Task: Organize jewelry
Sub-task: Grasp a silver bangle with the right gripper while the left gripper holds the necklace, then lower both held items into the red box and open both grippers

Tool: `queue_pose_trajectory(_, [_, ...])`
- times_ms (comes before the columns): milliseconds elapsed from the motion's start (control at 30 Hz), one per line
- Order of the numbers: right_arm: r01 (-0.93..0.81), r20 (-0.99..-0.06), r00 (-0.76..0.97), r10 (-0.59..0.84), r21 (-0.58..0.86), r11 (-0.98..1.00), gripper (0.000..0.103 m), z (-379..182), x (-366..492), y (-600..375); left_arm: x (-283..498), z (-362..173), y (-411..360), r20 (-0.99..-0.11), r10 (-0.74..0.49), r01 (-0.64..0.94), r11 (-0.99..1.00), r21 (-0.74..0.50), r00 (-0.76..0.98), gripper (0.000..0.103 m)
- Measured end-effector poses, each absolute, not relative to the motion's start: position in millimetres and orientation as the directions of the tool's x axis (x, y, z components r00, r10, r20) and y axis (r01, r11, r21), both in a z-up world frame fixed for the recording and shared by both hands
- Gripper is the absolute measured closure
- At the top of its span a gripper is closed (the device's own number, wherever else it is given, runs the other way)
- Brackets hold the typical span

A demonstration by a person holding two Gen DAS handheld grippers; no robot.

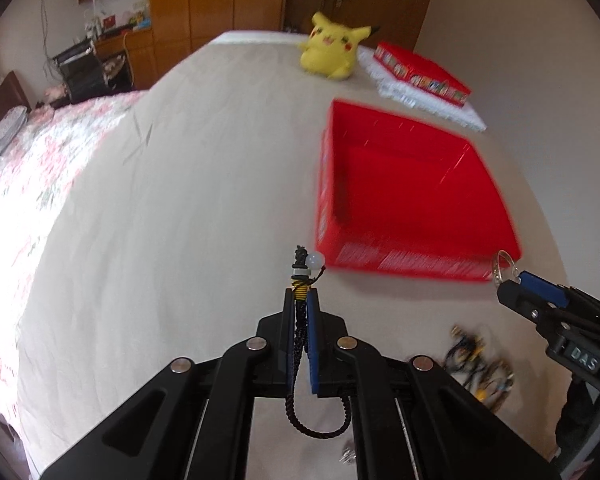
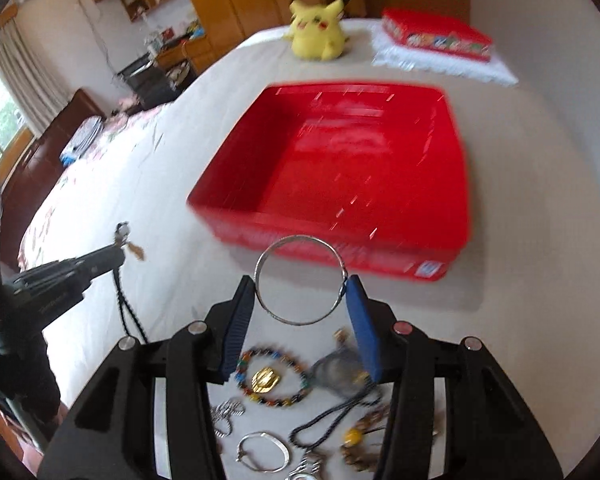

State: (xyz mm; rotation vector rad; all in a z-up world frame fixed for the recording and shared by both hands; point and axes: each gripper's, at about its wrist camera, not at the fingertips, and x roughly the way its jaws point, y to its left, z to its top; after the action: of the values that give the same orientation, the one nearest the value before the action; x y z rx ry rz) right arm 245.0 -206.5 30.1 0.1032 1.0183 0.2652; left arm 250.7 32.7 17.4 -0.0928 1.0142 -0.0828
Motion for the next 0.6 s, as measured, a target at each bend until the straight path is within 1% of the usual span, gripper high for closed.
queue_pose_trajectory(233, [-0.114, -0.805, 0.540, 0.247, 0.221, 0.969, 0.057, 53, 308, -232, 313, 62, -9, -0.789, -0.182, 0.076, 0.982, -0.171, 0.587, 0.098])
queue_pose_trajectory(367, [-0.078, -0.813, 0.539, 0.221, 0.213, 0.974, 0.057, 49, 350, -243, 366, 74, -31, -0.761, -0.172, 0.060, 0.983, -0.173, 0.625, 0.098])
queue_pose_trajectory(500, [-0.082, -0.835, 0.513, 0.199, 0.183, 0.980, 0.057, 28, 383, -238, 415, 49, -54, -0.789, -0.149, 0.056, 0.988, -0.144, 0.597, 0.098])
queue_pose_trajectory(600, [-0.100, -0.860, 0.474, 0.188, 0.160, 0.982, 0.057, 7, 397, -230, 440, 9, -62, -0.839, -0.140, 0.044, 0.990, -0.137, 0.525, 0.098])
